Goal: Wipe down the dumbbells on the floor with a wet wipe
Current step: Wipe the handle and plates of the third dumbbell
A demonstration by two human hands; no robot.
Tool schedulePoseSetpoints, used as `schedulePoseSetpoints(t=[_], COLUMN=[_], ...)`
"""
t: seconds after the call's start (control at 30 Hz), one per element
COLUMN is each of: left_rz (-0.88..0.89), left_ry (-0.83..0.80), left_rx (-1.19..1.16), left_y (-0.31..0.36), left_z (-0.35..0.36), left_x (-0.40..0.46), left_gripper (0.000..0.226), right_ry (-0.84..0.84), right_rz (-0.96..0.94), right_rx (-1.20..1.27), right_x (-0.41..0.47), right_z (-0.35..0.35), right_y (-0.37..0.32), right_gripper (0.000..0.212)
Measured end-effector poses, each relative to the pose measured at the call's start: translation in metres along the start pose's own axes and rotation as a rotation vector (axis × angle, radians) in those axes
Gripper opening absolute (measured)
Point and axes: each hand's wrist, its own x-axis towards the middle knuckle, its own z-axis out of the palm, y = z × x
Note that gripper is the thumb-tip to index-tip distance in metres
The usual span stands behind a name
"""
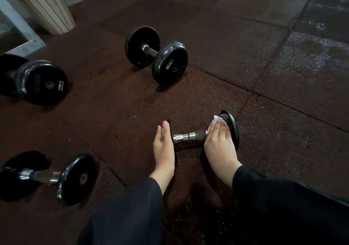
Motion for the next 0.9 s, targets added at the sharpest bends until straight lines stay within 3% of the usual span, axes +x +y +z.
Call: schedulePoseSetpoints(t=[0.13,0.4,0.47,0.57,0.67,0.8,0.9], left_rz=[0.276,0.260,0.239,0.186,0.079,-0.077,-0.119], left_ry=[-0.061,-0.072,-0.048,-0.023,-0.038,-0.081,-0.124], left_rx=[0.391,0.564,0.579,0.584,0.604,0.610,0.558], left_y=[-0.029,-0.013,-0.006,0.004,0.011,0.018,0.022], left_z=[-0.009,-0.010,-0.009,-0.008,-0.014,-0.028,-0.033], left_x=[-0.014,0.001,0.003,-0.001,0.000,0.007,0.014], left_gripper=[0.066,0.060,0.054,0.035,0.022,0.025,0.037], right_ry=[0.005,0.001,-0.034,-0.025,-0.109,-0.223,-0.290], right_rz=[-0.049,-0.072,-0.088,-0.138,-0.197,-0.260,-0.166], right_rx=[-0.068,-0.071,-0.034,0.000,0.059,0.273,0.467], right_x=[-0.002,0.007,0.011,0.014,0.014,0.020,0.028], right_z=[-0.001,-0.007,-0.008,-0.015,-0.022,-0.031,-0.042], right_y=[0.001,0.004,0.007,0.010,0.008,0.007,0.007], right_gripper=[0.055,0.049,0.052,0.035,0.046,0.030,0.025])
